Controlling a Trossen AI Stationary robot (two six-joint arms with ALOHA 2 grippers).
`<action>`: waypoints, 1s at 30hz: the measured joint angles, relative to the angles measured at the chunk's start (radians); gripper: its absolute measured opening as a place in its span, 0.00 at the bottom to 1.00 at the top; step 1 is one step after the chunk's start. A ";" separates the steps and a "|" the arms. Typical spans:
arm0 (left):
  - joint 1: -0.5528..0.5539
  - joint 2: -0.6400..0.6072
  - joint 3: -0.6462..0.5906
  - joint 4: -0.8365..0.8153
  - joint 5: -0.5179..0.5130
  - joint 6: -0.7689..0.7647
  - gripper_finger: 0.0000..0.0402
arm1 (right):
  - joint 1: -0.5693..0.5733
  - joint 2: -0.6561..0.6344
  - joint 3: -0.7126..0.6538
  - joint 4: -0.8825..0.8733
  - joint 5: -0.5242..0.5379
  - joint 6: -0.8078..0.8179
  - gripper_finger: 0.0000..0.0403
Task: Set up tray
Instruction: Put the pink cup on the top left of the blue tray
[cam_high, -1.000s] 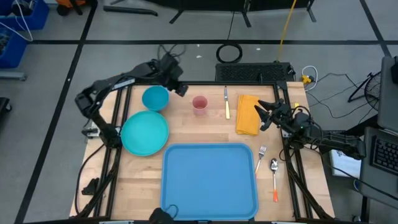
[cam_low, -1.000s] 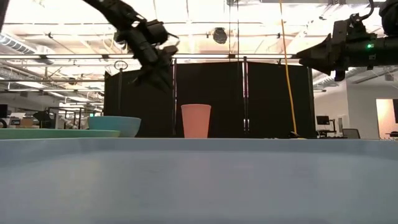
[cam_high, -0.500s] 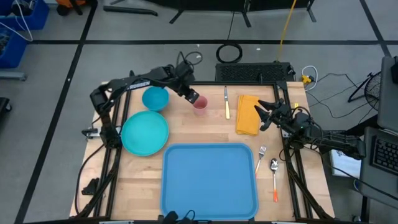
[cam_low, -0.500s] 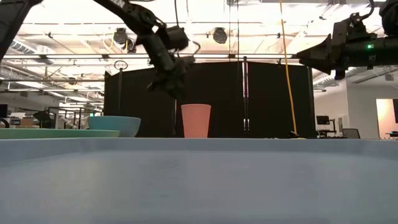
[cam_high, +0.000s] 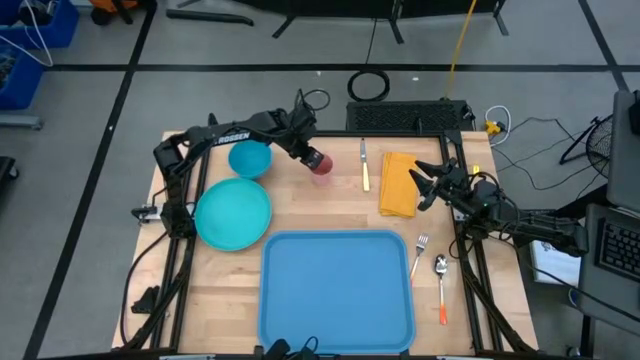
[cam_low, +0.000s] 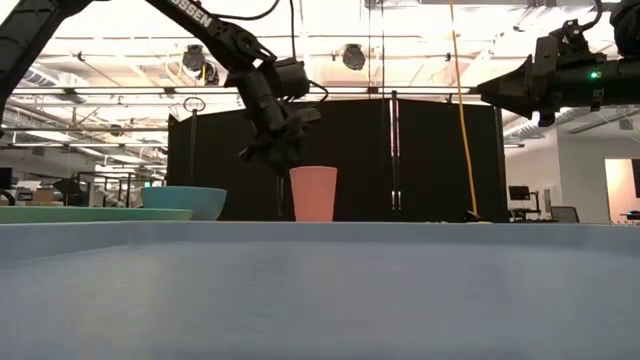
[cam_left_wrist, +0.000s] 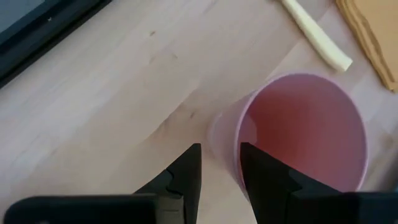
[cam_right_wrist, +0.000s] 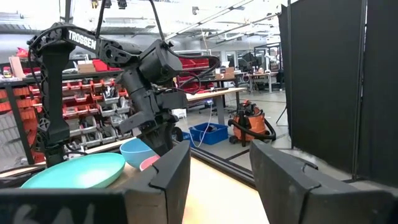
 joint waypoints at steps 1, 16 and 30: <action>-0.003 0.000 0.000 0.008 0.000 0.000 0.28 | 0.000 0.000 0.000 0.000 0.000 0.000 0.39; -0.110 -0.078 -0.009 0.037 -0.101 0.144 0.01 | 0.000 0.000 0.000 0.000 0.000 0.000 0.39; -0.535 -0.331 -0.008 -0.451 -0.227 -0.117 0.01 | 0.000 0.000 0.000 -0.001 0.000 0.000 0.39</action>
